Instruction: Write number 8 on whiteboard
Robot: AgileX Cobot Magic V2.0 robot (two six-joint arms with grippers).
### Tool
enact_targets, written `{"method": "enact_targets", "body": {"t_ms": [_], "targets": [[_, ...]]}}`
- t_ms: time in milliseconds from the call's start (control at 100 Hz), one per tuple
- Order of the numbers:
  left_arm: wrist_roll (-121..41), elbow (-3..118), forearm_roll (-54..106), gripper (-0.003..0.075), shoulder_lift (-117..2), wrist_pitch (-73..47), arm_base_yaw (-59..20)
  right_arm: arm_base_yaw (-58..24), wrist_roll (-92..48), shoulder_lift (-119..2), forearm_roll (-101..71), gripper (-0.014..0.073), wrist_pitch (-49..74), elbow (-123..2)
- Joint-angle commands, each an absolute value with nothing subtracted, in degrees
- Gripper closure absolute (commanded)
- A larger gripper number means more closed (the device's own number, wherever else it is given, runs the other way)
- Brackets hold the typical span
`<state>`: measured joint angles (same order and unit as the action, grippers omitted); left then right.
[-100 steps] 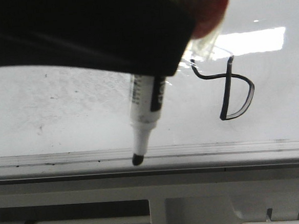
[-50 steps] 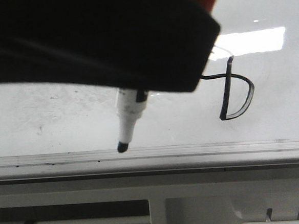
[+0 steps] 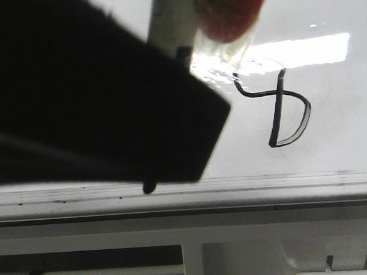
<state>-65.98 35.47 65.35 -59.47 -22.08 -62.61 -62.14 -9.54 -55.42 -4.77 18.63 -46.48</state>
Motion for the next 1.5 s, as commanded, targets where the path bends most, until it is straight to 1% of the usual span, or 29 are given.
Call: {"method": "enact_targets", "body": {"t_ms": [0,80,250,270,1190,1340,1490], "targets": [[-67.93,35.73,63.97,0.0447,-59.66,-24.65,-63.19,-62.2,-10.08,-54.73,-4.53,0.0664,13.96,-48.15],[-67.93,35.73,64.37,0.0527,-59.66,-24.06,-63.19,-62.2,-10.08,-54.73,-4.87,0.0664,13.96,-48.15],[-67.93,35.73,64.37,0.073,-59.66,-24.08,-63.19,-62.2,-10.08,-54.73,-4.91,0.0664,13.96,-48.15],[-67.93,35.73,64.37,0.074,-59.66,-24.08,-63.19,-62.2,-10.08,-54.73,-4.91,0.0664,13.96,-48.15],[-68.04,35.96,67.22,0.0741,-59.66,-18.67,-63.19,-62.2,-10.08,-54.73,-5.09,0.0664,15.32,-48.15],[-68.04,35.96,67.91,0.0741,-59.66,-18.61,-63.19,-62.2,-10.08,-54.73,-5.09,0.0618,14.98,-48.15],[-68.04,35.96,67.91,0.0741,-59.66,-18.61,-63.19,-62.2,-10.08,-54.64,-5.09,0.0615,14.74,-48.15]]}}
